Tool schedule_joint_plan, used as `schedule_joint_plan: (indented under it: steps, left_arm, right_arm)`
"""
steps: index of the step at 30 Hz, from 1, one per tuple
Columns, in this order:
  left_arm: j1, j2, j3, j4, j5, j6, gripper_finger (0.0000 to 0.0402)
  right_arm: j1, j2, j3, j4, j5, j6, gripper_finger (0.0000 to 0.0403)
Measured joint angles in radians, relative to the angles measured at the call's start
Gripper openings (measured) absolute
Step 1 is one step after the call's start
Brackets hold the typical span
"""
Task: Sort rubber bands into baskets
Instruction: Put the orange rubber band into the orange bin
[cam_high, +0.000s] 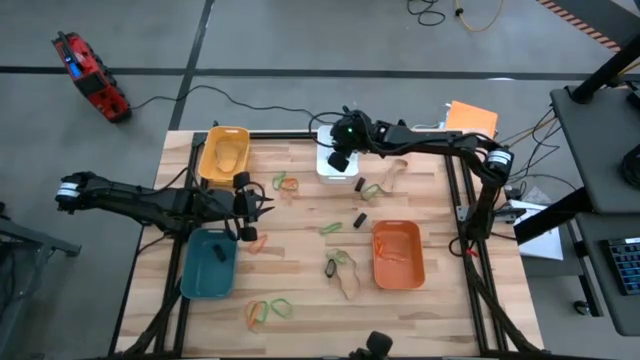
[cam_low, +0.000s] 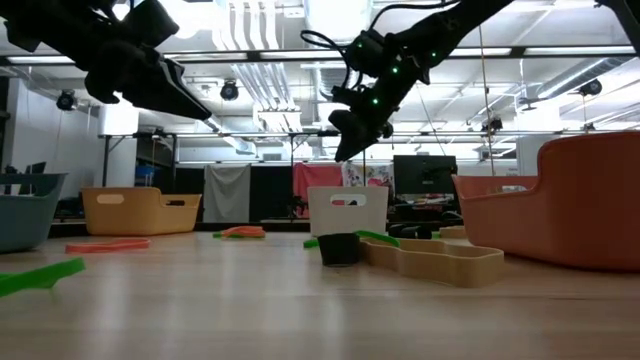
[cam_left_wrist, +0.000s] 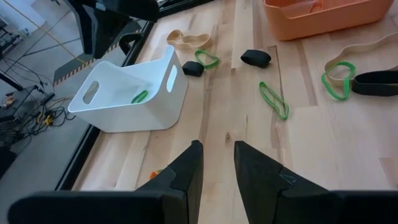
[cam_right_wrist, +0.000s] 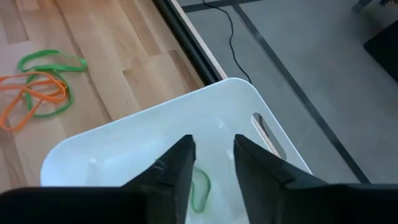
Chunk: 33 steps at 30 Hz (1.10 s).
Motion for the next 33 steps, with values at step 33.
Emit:
schedule_joint_plan:
  steps: [33]
  left_arm:
    - [-0.066, 0.132, 0.081, -0.091, 0.091, -0.413, 0.0076]
  right_arm:
    - [0.503, -0.187, 0.000, -0.369, -0.177, 0.023, 0.0140]
